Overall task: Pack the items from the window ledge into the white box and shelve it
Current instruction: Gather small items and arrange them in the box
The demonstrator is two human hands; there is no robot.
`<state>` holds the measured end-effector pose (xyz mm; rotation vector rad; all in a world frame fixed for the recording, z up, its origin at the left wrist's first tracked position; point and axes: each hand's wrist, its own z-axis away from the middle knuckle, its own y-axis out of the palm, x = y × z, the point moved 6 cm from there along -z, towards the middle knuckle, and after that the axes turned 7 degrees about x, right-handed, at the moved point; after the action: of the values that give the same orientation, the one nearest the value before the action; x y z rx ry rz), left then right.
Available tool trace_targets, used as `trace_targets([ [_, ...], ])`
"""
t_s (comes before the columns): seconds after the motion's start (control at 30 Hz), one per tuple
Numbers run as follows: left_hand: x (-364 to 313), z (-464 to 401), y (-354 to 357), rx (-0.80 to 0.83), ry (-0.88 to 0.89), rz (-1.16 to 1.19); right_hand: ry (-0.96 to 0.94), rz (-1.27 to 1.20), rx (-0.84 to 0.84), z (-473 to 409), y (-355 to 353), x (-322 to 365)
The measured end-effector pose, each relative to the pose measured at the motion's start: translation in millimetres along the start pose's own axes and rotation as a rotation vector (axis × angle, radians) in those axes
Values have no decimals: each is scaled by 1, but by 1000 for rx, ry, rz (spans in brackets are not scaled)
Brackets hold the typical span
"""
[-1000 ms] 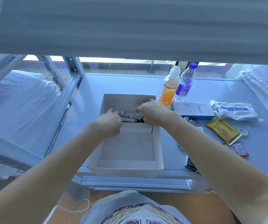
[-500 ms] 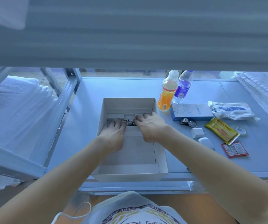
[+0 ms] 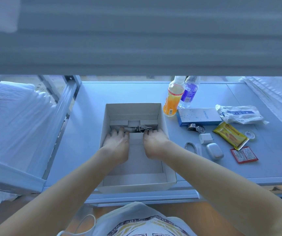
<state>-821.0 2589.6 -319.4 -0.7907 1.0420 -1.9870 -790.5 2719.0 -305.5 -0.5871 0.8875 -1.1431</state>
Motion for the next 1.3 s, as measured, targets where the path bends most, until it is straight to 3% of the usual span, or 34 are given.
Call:
trace_targets([
  [0.13, -4, -4, 1, -8, 75, 65, 67, 12, 39, -1, 5, 2],
  [0.33, -5, -7, -2, -18, 79, 125, -44, -53, -124, -2, -6, 0],
  [0.47, -2, -6, 0, -4, 29, 156, -73, -75, -94, -3, -4, 3],
  [0.6, -7, -6, -4, -67, 101, 50, -49, -45, -92, 0, -3, 4],
  [0.7, -10, -7, 1, -15, 138, 35, -36, -22, -55, 4, 2, 4],
  [1.03, 1, -6, 5, 13, -43, 40, -4, -16, -59, 7, 3, 2],
  [1.3, 0, -7, -1, -66, 44, 154, 86, -58, -45, 6, 4, -2],
])
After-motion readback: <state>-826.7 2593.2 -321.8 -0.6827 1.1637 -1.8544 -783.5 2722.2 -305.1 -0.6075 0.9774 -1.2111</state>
